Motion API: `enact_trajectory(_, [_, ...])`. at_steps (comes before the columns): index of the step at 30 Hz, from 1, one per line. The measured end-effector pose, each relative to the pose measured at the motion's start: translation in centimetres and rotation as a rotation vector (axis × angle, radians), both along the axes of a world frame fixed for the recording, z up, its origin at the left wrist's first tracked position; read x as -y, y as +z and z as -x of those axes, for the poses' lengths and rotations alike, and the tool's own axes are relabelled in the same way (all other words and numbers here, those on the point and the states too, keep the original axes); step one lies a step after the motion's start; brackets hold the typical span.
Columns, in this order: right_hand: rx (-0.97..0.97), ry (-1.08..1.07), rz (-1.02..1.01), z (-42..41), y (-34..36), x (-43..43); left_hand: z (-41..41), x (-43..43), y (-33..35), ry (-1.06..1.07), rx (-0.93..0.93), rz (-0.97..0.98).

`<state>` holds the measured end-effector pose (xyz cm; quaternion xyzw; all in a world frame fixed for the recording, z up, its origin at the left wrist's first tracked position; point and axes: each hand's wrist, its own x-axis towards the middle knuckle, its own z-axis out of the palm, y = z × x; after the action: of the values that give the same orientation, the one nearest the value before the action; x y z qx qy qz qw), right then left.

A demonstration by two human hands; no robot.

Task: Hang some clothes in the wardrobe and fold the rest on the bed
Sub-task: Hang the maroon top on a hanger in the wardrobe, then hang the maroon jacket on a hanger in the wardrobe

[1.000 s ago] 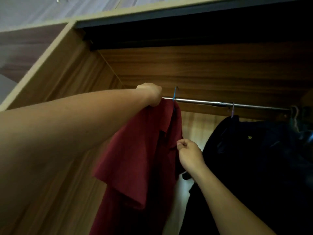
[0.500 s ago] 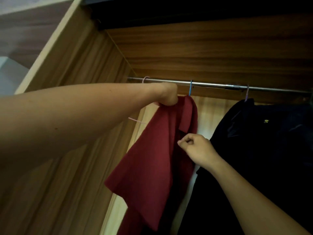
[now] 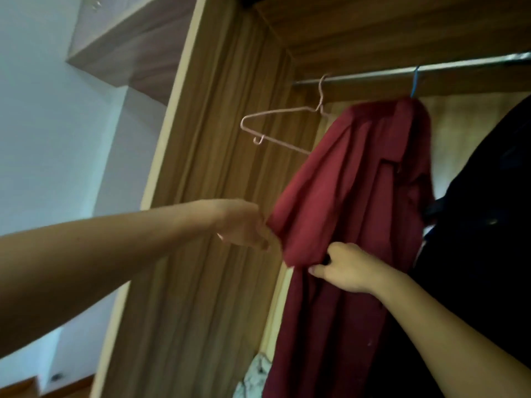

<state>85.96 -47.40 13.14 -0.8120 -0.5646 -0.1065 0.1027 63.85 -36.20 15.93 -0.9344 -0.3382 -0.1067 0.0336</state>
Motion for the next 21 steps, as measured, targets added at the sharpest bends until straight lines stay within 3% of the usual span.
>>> enact_trajectory(9, [-0.066, 0.176, 0.264, 11.2, -13.9, -1.6, 13.5, -0.4, -19.4, 0.253, -0.019, 0.214])
enact_trajectory(15, [-0.153, 0.418, 0.391, 25.1, -22.2, -3.6, 30.3, 3.5, -29.3, 0.571, -0.076, 0.341])
enact_trajectory(21, [-0.061, 0.720, 0.519, 42.3, -28.8, -5.0, 48.0, 11.7, -34.3, 0.929, -0.084, 0.431])
